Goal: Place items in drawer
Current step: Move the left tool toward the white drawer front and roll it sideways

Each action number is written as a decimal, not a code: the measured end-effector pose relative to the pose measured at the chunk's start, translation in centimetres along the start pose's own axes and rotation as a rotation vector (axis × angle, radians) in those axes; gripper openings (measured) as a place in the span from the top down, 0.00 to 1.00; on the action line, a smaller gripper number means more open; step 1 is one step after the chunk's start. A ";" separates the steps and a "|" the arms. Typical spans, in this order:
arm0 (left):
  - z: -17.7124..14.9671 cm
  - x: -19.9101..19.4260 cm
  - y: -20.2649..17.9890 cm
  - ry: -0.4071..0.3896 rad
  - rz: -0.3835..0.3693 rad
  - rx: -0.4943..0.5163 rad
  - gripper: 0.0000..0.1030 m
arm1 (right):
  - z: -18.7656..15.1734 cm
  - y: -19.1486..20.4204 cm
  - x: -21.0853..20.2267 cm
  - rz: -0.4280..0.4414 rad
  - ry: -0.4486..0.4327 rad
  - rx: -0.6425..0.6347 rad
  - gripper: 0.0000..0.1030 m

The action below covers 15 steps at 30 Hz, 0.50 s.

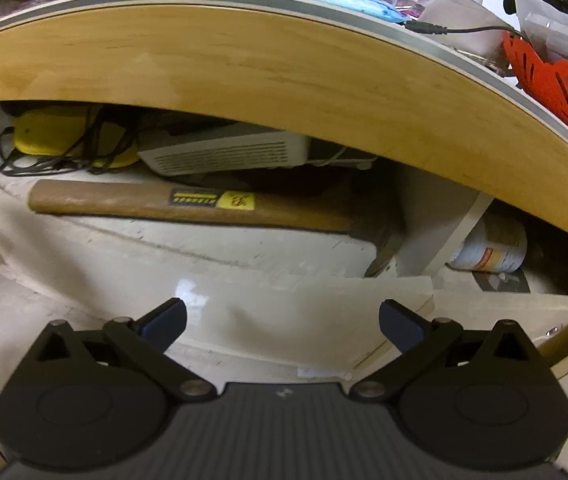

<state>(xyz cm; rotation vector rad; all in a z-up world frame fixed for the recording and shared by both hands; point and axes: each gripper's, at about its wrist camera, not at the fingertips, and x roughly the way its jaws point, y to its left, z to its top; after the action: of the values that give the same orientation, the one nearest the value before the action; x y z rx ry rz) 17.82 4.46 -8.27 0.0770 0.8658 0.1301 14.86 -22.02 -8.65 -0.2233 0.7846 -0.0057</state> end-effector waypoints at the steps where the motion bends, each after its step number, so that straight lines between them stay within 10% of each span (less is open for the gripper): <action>1: 0.0 0.2 -0.1 -0.002 -0.002 0.004 0.12 | 0.1 -0.1 0.2 -0.001 -0.003 0.000 0.00; 8: -0.3 0.7 -0.5 -0.031 0.003 0.090 0.12 | 0.3 0.4 1.0 -0.011 -0.017 -0.078 0.00; 15: -0.8 0.8 -2.0 -0.081 0.069 0.387 0.12 | 0.2 1.3 1.2 -0.006 -0.036 -0.314 0.00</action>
<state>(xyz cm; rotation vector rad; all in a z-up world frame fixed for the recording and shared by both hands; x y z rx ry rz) 17.86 2.57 -9.64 0.4720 0.7985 0.0223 15.72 -20.85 -9.63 -0.5224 0.7471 0.1167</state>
